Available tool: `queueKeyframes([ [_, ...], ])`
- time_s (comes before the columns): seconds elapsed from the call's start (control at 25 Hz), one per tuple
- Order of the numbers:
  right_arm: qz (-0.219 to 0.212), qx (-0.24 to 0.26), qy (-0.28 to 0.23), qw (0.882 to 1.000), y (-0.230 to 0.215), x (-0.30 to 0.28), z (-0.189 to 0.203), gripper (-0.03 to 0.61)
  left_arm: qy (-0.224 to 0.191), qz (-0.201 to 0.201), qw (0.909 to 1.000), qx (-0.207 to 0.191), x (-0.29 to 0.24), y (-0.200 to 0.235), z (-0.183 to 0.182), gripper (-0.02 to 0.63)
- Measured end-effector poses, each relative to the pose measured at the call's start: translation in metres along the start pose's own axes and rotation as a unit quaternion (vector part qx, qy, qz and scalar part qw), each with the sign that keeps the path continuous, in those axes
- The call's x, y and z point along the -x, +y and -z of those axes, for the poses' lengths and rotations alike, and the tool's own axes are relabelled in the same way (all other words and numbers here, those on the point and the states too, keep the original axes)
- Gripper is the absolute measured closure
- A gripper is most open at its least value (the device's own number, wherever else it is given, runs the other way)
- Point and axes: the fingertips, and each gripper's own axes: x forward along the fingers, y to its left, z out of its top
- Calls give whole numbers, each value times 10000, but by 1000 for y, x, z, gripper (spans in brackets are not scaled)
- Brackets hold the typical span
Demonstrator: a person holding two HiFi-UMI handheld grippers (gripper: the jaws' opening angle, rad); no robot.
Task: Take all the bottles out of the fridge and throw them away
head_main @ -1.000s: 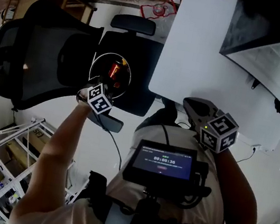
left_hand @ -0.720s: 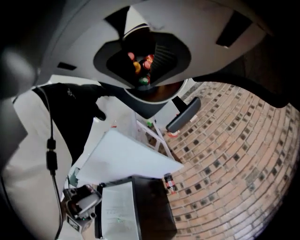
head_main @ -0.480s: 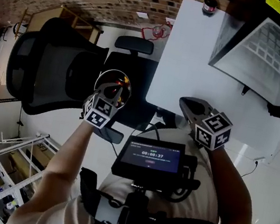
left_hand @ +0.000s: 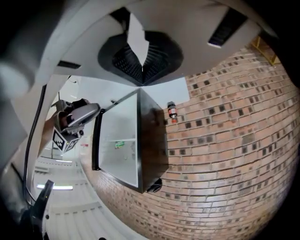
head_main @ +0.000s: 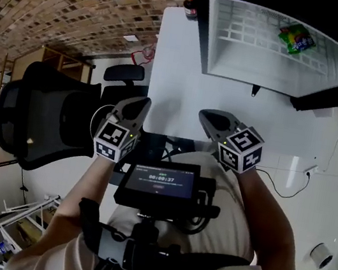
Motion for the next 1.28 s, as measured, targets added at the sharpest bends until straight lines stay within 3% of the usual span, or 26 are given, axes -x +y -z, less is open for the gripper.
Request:
queueKeyframes([
  [0.24,377,-38,-323,9988,-35,49,-9,577,-240,640,9973,-280,-47,-54,-47,613],
  [0.56,1091,-349,-858,9897,-87,127,-11,577,-360,1489,9863,-614,-107,-134,-95,613],
  [0.88,1515,-443,-1369,9779,-127,188,-27,577,-844,2085,9743,-122,-142,-199,-159,613],
  [1.04,1465,-438,-1564,9758,-136,204,-40,577,-1011,2130,9717,-171,-146,-222,-193,613],
  [1.28,1328,-246,-1686,9764,-140,215,-61,577,-1113,2012,9732,-108,-153,-225,-204,613],
])
